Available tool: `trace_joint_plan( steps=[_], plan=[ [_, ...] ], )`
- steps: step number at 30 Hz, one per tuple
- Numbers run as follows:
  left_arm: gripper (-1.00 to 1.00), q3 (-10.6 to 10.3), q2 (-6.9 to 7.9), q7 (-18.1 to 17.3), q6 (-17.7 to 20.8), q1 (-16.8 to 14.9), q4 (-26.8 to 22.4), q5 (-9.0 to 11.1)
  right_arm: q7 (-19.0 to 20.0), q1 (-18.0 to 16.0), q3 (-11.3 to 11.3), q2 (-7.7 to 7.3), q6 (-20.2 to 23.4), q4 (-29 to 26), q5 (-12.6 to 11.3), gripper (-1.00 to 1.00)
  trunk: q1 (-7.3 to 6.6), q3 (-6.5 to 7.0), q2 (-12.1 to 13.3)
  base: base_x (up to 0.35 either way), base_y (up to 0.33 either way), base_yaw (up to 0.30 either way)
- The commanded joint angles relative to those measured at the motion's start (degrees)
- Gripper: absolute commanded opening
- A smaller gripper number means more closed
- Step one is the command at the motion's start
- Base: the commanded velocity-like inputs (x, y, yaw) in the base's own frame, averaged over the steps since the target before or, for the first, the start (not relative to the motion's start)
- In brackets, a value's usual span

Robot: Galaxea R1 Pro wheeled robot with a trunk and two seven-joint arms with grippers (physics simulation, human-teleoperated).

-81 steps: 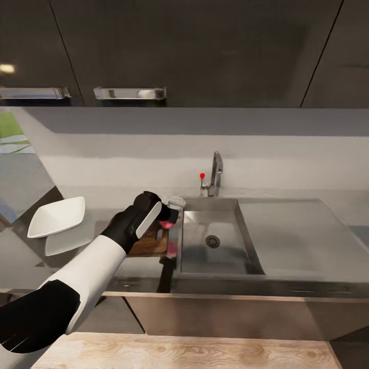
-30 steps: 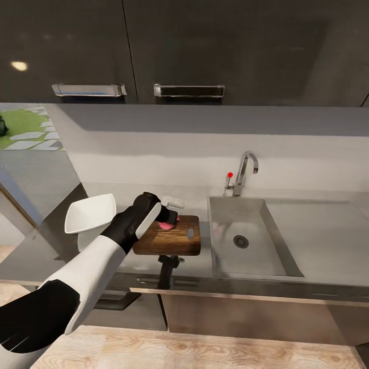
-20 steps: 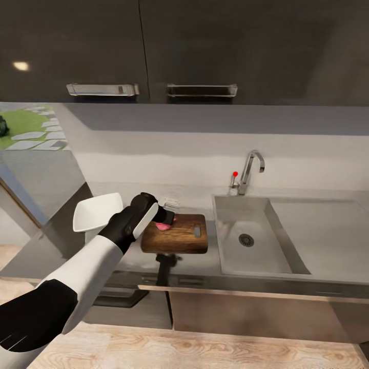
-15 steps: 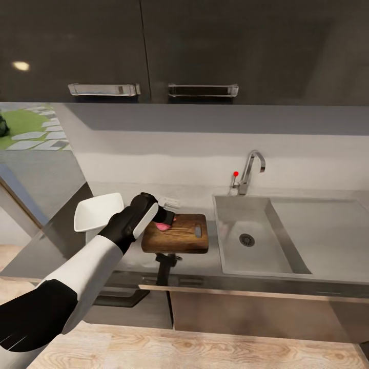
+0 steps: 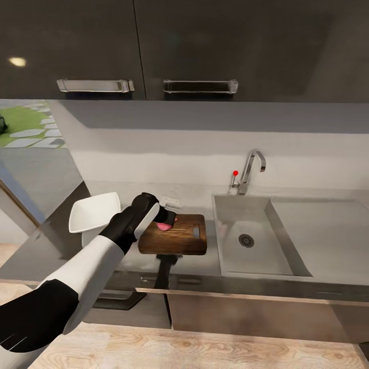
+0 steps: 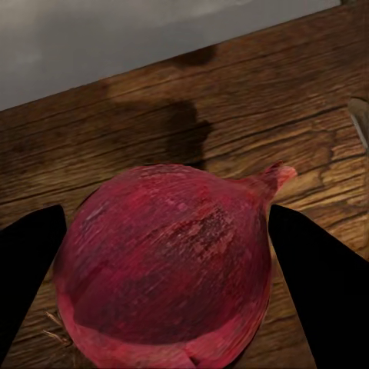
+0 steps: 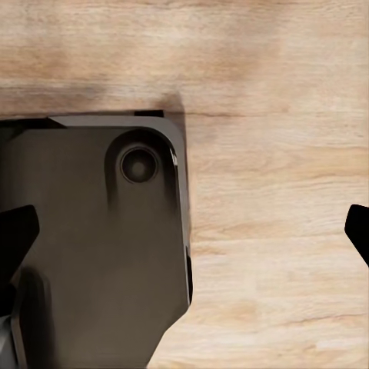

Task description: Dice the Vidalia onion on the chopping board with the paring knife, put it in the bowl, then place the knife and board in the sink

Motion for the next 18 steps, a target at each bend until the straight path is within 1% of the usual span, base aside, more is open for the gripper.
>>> trace_joint_plan(
  steps=[1,9,12,18],
  plan=[
    [-1.00,-0.13,0.01,0.53,0.17,-0.06,-0.02,0.58,-0.33,-0.05,-0.29,-0.01,-0.18,0.10,0.61,1.00,0.03,-0.17,-0.11,0.018,-0.016,0.000],
    [-1.00,-0.13,0.07,0.53,0.17,-0.06,0.06,0.58,-0.33,-0.05,-0.23,-0.01,-0.16,0.10,0.61,1.00,0.03,-0.30,-0.11,0.005,-0.004,0.000],
    [-1.00,-0.13,0.07,0.53,0.17,-0.06,0.81,0.58,-0.33,-0.05,-0.24,-0.01,-0.15,0.13,0.61,1.00,0.03,-0.32,-0.11,0.000,0.000,0.000],
    [-1.00,-0.13,0.07,0.53,0.17,-0.06,1.15,0.58,-0.33,-0.05,-0.20,-0.01,-0.17,0.17,0.61,1.00,0.03,-0.68,-0.11,0.000,0.000,0.000]
  ],
)
